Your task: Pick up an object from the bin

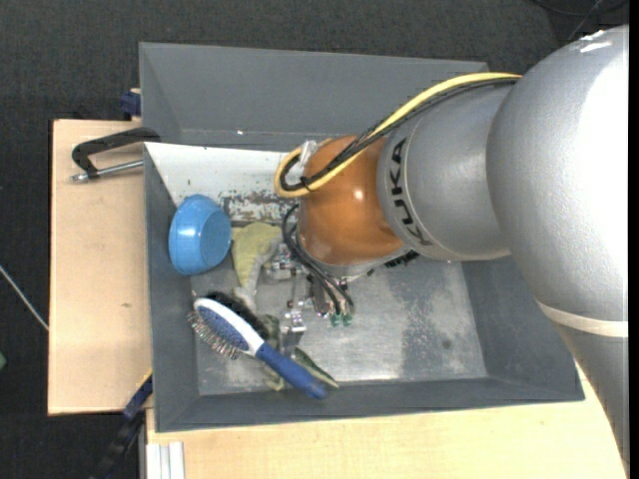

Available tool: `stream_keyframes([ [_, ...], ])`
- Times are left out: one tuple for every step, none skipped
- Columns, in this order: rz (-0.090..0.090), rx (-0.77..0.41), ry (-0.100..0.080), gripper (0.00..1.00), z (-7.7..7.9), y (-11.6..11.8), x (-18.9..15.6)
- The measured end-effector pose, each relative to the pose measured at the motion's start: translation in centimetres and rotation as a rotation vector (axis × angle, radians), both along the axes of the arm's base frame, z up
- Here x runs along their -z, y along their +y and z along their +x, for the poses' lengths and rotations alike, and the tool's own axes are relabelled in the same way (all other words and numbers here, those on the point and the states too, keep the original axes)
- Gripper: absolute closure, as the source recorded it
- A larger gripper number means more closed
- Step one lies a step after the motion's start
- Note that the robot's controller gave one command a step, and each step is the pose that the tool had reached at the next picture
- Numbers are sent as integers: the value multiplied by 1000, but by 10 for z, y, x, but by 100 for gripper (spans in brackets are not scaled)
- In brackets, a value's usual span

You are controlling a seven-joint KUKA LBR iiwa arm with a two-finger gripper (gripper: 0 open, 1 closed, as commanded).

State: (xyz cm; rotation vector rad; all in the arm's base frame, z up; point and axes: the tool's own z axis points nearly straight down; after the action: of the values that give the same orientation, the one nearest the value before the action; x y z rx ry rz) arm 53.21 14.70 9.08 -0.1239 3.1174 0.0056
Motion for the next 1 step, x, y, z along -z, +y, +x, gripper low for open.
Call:
stream_keyframes([
  [8,40,-16,0,-9,-81,1],
])
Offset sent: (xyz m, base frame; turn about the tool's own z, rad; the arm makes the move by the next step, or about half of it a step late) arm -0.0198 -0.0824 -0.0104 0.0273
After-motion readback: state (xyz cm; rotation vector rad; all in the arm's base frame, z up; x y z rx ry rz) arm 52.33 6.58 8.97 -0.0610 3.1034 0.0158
